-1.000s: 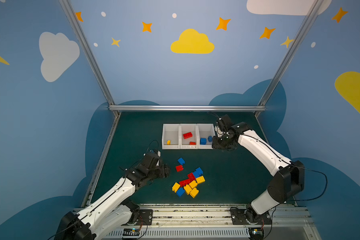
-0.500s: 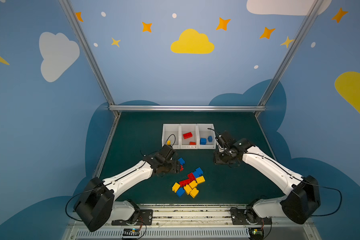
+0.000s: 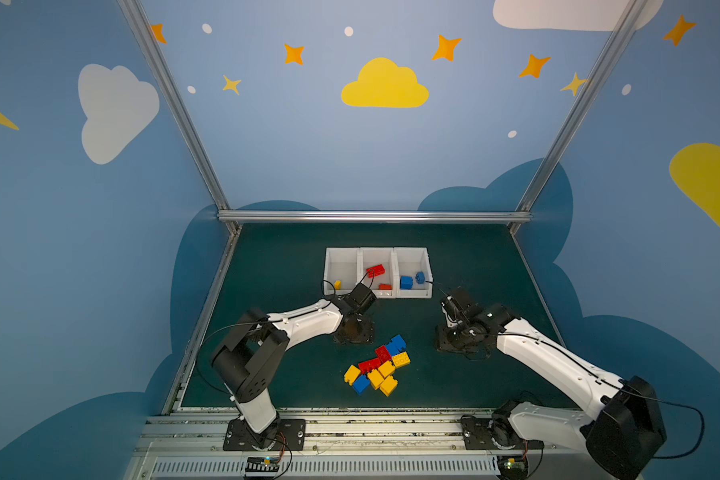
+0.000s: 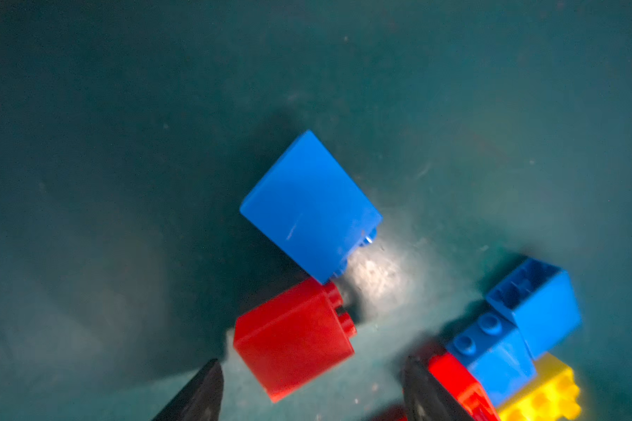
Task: Sort the legos into containers by color
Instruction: 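Lower the left gripper onto a red brick and grasp it while the right gripper withdraws, then carry the red brick with the left gripper into the middle compartment and release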
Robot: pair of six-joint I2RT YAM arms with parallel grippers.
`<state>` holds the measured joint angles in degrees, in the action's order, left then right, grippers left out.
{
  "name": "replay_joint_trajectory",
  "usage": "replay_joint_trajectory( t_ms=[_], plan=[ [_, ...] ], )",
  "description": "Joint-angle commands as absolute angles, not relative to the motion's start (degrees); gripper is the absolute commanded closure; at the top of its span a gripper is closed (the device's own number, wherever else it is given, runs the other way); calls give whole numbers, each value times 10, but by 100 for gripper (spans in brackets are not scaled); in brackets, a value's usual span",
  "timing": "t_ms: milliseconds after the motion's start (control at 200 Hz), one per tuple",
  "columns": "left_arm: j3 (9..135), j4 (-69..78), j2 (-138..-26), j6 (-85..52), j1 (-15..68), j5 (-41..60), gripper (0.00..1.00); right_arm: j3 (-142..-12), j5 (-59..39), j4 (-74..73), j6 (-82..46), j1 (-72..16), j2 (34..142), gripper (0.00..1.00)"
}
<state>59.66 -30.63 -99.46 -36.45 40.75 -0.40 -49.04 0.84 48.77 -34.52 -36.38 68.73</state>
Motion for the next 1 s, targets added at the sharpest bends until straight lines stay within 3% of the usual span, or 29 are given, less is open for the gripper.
replay_joint_trajectory(
  t_ms=[0, 561, 996],
  plan=[
    [621, -333, -1010, -361, 415, -24, 26, -487, 2, 479, -351, -365, 679, 45],
    [655, -345, -1059, -321, 431, -70, 53, -485, 0, 480, -359, -364, 686, 45],
    [627, -337, -1005, -315, 431, -75, 56, -496, 4, 488, -373, -365, 690, 46]
  ],
)
